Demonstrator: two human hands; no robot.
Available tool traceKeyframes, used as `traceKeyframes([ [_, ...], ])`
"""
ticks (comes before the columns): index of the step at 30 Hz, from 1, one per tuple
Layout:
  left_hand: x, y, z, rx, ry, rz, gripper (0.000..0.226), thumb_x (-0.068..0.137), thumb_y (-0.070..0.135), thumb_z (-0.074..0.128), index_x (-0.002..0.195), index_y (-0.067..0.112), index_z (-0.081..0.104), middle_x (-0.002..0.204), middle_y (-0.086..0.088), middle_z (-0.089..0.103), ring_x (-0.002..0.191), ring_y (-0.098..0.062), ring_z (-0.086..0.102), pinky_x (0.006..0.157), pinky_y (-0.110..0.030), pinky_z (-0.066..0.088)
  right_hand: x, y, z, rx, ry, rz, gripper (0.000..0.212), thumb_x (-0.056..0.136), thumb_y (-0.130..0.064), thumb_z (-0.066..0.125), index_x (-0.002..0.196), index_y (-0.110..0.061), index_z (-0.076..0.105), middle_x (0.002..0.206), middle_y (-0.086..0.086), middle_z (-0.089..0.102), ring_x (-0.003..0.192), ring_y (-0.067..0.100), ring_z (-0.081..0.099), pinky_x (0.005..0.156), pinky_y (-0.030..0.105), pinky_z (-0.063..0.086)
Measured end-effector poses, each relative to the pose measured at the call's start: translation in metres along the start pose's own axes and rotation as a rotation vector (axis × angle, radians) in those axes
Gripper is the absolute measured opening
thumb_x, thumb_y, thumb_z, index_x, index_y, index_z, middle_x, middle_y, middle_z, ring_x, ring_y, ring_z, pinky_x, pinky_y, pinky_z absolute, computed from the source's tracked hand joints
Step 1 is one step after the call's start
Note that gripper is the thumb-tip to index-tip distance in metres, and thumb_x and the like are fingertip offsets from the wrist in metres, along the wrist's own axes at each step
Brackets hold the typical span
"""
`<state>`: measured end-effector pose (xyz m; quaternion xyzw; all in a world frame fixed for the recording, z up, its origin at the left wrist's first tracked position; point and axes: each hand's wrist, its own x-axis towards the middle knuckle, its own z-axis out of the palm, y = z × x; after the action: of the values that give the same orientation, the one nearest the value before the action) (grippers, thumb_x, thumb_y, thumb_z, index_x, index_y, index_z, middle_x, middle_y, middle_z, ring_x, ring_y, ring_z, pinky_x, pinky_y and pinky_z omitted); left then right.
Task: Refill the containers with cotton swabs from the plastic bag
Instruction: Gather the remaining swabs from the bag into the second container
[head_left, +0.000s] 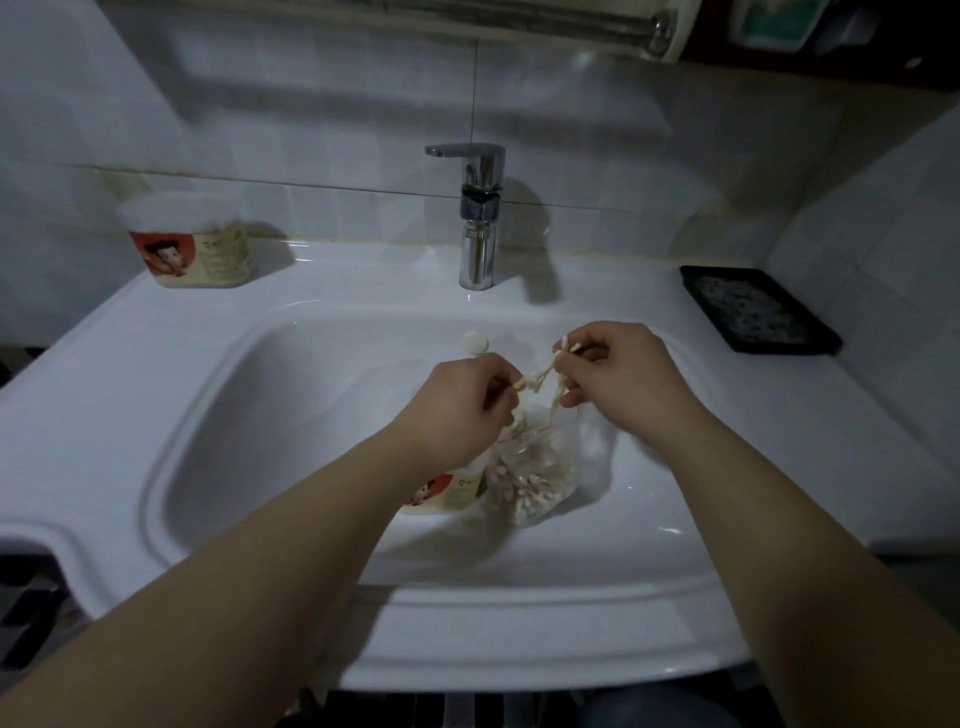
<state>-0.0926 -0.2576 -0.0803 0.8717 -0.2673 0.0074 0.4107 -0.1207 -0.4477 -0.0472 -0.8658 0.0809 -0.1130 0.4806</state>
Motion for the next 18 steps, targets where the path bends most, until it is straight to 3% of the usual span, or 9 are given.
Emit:
traceKeyframes([
  [3, 0.0, 0.0, 0.0, -0.103, 0.056, -0.111, 0.015, 0.1, 0.013, 0.041, 0.105, 0.02, 0.053, 0.09, 0.006, 0.066, 0.081, -0.019, 0.066, 0.082, -0.039, 0.056, -0.001, -0.003, -0.003, 0.115, 0.004, 0.014, 0.008, 0.092, -0.001, 0.068, 0.092, -0.005, 0.074, 0.081, 0.018, 0.072, 0.061, 0.023, 0.073, 0.069, 0.039, 0.064],
  [6, 0.001, 0.001, 0.001, -0.223, 0.103, -0.183, 0.018, 0.104, 0.017, 0.037, 0.107, 0.018, 0.054, 0.082, 0.006, 0.055, 0.073, -0.023, 0.056, 0.084, -0.051, 0.055, -0.002, -0.007, -0.003, 0.168, -0.005, 0.005, 0.008, 0.093, -0.001, 0.068, 0.091, -0.004, 0.074, 0.077, 0.012, 0.068, 0.058, 0.02, 0.069, 0.064, 0.031, 0.061],
  [11, 0.002, 0.004, 0.0, -0.266, 0.196, -0.135, 0.027, 0.109, 0.024, 0.036, 0.105, 0.023, 0.063, 0.072, 0.011, 0.055, 0.064, -0.012, 0.055, 0.071, -0.032, 0.052, -0.003, -0.007, -0.002, 0.211, -0.024, 0.009, 0.008, 0.093, -0.001, 0.069, 0.09, -0.005, 0.074, 0.074, 0.01, 0.067, 0.06, 0.021, 0.068, 0.066, 0.034, 0.061],
  [15, 0.001, 0.004, 0.003, -0.219, 0.232, -0.087, 0.026, 0.109, 0.021, 0.036, 0.106, 0.025, 0.061, 0.087, 0.01, 0.062, 0.075, -0.011, 0.06, 0.075, -0.032, 0.051, -0.006, -0.011, -0.004, 0.27, -0.06, -0.007, 0.006, 0.094, 0.001, 0.067, 0.094, -0.001, 0.073, 0.075, 0.013, 0.066, 0.059, 0.02, 0.066, 0.065, 0.032, 0.06],
  [18, 0.001, 0.006, 0.002, -0.198, 0.202, -0.064, 0.027, 0.11, 0.021, 0.037, 0.114, 0.024, 0.064, 0.1, 0.011, 0.066, 0.085, 0.003, 0.059, 0.079, -0.02, 0.044, -0.01, -0.014, -0.002, 0.285, -0.142, -0.02, 0.006, 0.094, 0.004, 0.066, 0.094, 0.001, 0.072, 0.075, 0.013, 0.065, 0.059, 0.018, 0.064, 0.062, 0.029, 0.059],
])
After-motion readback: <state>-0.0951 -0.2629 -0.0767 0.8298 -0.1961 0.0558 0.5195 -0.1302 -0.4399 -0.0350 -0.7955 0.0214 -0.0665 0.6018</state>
